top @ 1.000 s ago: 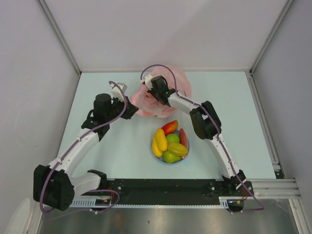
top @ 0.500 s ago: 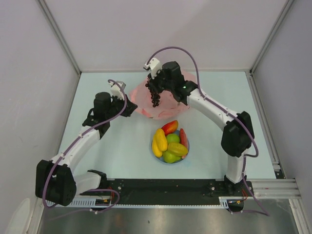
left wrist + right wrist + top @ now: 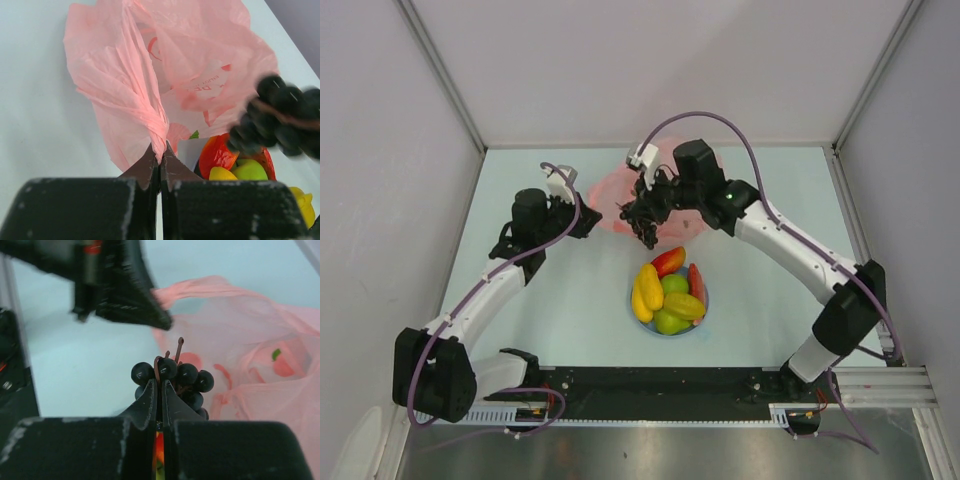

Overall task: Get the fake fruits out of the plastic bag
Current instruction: Place the fake fruit on the plate.

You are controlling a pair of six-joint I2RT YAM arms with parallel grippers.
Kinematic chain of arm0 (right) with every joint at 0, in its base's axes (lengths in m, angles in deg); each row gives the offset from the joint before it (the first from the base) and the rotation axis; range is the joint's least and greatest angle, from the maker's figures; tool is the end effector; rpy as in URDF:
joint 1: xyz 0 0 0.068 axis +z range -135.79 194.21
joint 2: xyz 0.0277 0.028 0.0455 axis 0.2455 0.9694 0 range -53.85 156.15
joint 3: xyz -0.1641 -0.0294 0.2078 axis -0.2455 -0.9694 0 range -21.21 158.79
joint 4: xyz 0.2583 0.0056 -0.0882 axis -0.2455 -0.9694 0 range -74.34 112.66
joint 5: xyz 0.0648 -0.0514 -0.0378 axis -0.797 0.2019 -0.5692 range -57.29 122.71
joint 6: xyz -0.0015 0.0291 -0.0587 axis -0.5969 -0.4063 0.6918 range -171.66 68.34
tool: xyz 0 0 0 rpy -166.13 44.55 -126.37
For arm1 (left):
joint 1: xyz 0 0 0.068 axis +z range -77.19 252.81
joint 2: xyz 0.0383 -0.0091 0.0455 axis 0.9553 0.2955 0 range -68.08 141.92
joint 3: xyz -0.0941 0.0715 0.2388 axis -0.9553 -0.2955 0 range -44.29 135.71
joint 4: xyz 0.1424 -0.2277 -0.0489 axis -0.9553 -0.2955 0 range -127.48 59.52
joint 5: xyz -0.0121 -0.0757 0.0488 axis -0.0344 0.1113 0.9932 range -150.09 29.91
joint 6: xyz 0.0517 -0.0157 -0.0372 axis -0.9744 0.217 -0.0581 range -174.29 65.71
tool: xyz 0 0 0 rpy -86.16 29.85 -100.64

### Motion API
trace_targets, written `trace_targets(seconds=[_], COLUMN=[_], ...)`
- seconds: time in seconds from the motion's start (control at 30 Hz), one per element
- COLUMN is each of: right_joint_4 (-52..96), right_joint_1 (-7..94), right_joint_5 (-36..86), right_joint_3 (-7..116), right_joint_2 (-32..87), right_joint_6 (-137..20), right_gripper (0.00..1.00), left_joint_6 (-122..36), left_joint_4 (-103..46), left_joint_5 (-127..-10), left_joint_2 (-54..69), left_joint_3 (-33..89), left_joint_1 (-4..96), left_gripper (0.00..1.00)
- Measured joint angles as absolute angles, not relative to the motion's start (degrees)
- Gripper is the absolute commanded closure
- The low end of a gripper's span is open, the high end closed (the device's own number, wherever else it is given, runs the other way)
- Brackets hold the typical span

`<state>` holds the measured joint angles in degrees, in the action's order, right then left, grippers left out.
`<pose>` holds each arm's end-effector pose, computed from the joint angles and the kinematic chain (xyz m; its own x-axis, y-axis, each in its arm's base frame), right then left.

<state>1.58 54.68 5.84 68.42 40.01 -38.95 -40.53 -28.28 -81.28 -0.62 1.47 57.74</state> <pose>0.2943 0.2818 0.3599 -0.1216 -0.3618 -0.9243 -0.9396 0.3422 -0.0104 0.2825 -0.0955 0.2711 -0.4490 -0.1088 -0.8869 0.4784 0.8091 -0.3414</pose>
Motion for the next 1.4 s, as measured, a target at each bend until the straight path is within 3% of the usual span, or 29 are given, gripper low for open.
trace_targets(seconds=[0.53, 1.4], right_joint_4=[-23.90, -19.40], right_joint_1=[58.64, 62.35], right_joint_5=[4.96, 14.69], right_joint_3=[60.92, 57.90], right_joint_2=[25.83, 33.70], right_joint_6=[-21.92, -21.20], right_gripper=[1.00, 1.00], left_joint_6=[-40.33, -40.20], left_joint_4=[-27.98, -27.93], left_joint_5=[-80.80, -80.19], left_joint_2=[-1.78, -5.56], left_joint_3=[1.47, -0.48], left_joint_1=[57.74, 58.97], left_gripper=[1.00, 1.00])
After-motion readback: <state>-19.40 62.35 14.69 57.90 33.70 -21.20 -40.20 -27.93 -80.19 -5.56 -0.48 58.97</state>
